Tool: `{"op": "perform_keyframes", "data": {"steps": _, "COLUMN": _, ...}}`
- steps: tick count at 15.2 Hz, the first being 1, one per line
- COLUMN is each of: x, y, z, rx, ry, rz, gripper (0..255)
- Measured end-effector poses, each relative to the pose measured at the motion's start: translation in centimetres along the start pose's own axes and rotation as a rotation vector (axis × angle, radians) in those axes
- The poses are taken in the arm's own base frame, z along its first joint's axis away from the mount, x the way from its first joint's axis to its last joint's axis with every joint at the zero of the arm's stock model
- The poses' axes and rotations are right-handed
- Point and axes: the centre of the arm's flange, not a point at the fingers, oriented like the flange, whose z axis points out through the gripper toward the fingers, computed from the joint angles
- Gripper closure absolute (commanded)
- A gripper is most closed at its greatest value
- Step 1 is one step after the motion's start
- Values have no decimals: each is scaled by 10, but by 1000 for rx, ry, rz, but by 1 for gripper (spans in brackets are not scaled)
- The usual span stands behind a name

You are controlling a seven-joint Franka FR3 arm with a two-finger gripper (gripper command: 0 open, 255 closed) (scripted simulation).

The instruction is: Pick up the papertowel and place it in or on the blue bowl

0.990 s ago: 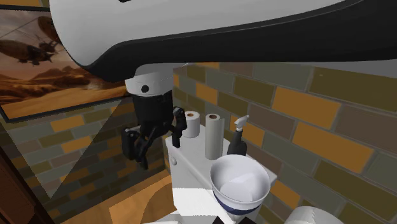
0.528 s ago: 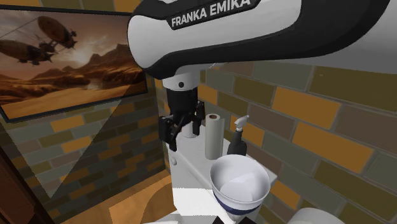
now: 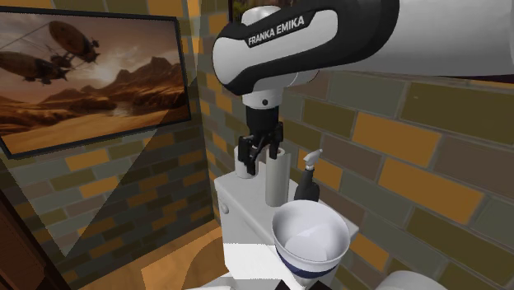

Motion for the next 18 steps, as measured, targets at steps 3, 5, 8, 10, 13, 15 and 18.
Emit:
{"op": "perform_keyframes", "data": {"steps": 3, "x": 4, "y": 38, "z": 7, "rx": -4, "ry": 2, "rz": -7, "gripper": 0}}
{"op": "perform_keyframes", "data": {"steps": 5, "x": 8, "y": 64, "z": 10, "rx": -6, "ry": 3, "rz": -11, "gripper": 0}}
{"op": "perform_keyframes", "data": {"steps": 8, "x": 12, "y": 103, "z": 15, "rx": -10, "ry": 5, "rz": -18, "gripper": 0}}
{"op": "perform_keyframes", "data": {"steps": 10, "x": 15, "y": 117, "z": 20, "rx": -12, "ry": 5, "rz": -22, "gripper": 0}}
{"op": "perform_keyframes", "data": {"steps": 13, "x": 18, "y": 121, "z": 35, "rx": -13, "ry": 5, "rz": -23, "gripper": 0}}
{"op": "perform_keyframes", "data": {"steps": 15, "x": 18, "y": 122, "z": 44, "rx": -13, "ry": 5, "rz": -23, "gripper": 0}}
{"op": "perform_keyframes", "data": {"steps": 18, "x": 17, "y": 123, "z": 56, "rx": -13, "ry": 5, "rz": -23, "gripper": 0}}
